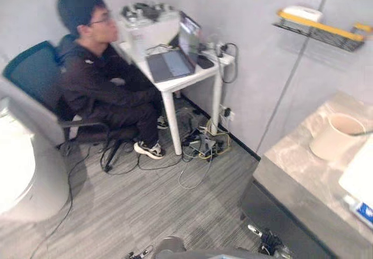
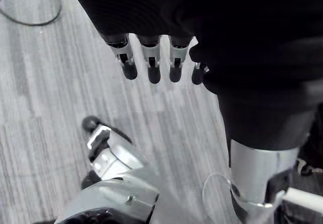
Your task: Organize washtable
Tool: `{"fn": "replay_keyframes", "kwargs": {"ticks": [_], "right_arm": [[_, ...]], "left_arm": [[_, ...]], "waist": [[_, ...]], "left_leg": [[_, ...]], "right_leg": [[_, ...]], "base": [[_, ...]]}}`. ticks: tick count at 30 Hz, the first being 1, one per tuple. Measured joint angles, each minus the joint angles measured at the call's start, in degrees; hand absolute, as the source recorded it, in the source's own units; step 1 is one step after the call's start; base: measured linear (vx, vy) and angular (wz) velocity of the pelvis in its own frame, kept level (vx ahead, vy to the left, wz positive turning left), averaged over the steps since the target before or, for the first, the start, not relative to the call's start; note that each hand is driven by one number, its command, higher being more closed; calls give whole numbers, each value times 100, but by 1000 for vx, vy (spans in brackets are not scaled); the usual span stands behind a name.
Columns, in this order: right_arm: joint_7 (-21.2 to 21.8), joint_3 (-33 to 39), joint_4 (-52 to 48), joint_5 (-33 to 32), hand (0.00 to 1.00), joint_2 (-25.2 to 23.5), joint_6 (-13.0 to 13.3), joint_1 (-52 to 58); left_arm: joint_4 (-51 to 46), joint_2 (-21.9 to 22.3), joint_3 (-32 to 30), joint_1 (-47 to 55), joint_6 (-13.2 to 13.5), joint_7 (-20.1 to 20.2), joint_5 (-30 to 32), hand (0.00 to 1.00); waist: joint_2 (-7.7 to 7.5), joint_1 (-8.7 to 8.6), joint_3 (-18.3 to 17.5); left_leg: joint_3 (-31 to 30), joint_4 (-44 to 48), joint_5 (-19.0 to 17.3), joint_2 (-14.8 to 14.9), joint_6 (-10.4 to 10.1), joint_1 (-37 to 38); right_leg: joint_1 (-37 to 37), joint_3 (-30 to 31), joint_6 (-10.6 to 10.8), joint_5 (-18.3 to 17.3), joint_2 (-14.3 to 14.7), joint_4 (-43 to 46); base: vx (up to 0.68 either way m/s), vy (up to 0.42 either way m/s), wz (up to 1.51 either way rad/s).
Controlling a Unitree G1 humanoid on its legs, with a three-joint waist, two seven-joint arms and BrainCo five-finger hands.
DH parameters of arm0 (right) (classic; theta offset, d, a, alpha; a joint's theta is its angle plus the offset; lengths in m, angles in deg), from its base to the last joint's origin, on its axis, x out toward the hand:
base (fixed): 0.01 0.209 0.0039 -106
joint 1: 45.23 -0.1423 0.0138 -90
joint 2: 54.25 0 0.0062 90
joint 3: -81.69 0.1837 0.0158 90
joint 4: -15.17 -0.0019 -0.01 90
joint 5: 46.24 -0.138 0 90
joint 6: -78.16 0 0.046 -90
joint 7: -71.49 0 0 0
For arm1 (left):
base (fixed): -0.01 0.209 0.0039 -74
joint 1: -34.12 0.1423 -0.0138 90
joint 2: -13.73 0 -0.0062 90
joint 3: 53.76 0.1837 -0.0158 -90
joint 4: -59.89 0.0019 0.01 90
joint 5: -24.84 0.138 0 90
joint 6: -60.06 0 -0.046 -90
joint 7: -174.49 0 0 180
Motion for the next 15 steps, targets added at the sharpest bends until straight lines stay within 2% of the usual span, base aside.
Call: {"fn": "replay_keyframes", "kwargs": {"ticks": [2, 4, 7, 9, 11, 12, 13, 14, 15], "right_arm": [[8, -218, -86, 5, 0, -102, -11, 20], [6, -254, -177, 4, 0, -179, -6, 163], [6, -206, -237, -1, 0, -250, -9, 199], [9, -212, -372, 0, 0, -274, -19, 236], [12, -216, -452, -1, 0, -327, -10, 143], [9, -215, -465, 1, 0, -370, -21, 65], [5, -207, -482, -1, 0, -366, -20, 29], [5, -184, -526, 4, 0, -367, -22, 4], [8, -147, -525, 6, 0, -368, -20, 27]], "left_arm": [[-1, -80, 38, -9, 3, -4, 5, 0], [-4, -171, 260, -23, 3, -3, 15, 0], [0, -262, 494, -163, 7, -7, 37, 0], [-19, -274, 552, -286, 10, -9, 39, 0], [-108, -263, 542, -502, 18, -18, 15, 0], [-250, -211, 552, -576, 37, -20, 9, 0], [-284, -165, 554, -630, 52, -19, 9, 0], [-346, -64, 553, -739, 66, -20, 0, 0], [-369, 36, 585, -749, 67, -21, -3, 0]], "waist": [[-155, -7, -66], [-173, -31, -194], [-285, -35, -271], [-313, -55, -253], [-332, -63, -119], [-324, -38, -85], [-283, -37, -33], [-374, -41, 7], [-402, -32, 8]], "left_leg": [[532, -277, 14, 0, 98, 190], [777, -503, 35, 3, 162, 245], [1269, -803, 68, 14, 248, 344], [1597, -731, 58, 49, 305, 403], [2087, -505, 15, 268, 322, 332], [2384, -431, -9, 460, 364, 257], [2543, -460, -23, 567, 394, 269], [2806, -508, -37, 616, 414, 371], [2979, -520, -37, 650, 414, 471]], "right_leg": [[56, 303, 136, 75, -145, -207], [47, 385, 170, 209, -300, -559], [-40, 526, 244, 461, -509, -977], [-205, 657, 487, 663, -468, -932], [-593, 434, 488, 900, -171, -460], [-913, -395, 377, 1173, -119, -340], [-1022, -998, 199, 1085, -161, -267], [-1204, -2381, -99, 851, -530, 233], [-1206, -3296, -323, 655, -937, 659]], "base": [[73, 174, -97], [103, 142, -68], [133, 105, -79], [136, 46, -93], [73, -51, -143], [21, -134, -146], [75, -165, -126], [149, -145, -98], [203, -119, -95]]}}
